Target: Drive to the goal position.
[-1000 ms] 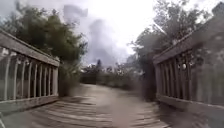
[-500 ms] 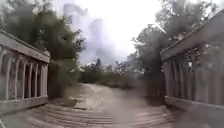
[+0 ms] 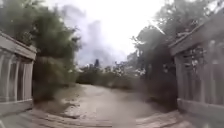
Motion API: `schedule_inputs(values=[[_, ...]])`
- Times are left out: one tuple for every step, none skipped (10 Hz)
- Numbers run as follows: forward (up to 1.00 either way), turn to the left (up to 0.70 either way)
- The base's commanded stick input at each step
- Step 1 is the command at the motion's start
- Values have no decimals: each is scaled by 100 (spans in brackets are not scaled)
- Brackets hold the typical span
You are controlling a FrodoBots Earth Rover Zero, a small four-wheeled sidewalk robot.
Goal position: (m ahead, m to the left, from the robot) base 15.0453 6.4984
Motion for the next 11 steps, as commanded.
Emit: schedule_inputs(values=[[85,0],[85,0],[85,0],[85,0],[85,0],[85,0],[85,0],[85,0],[85,0],[85,0],[85,0]])
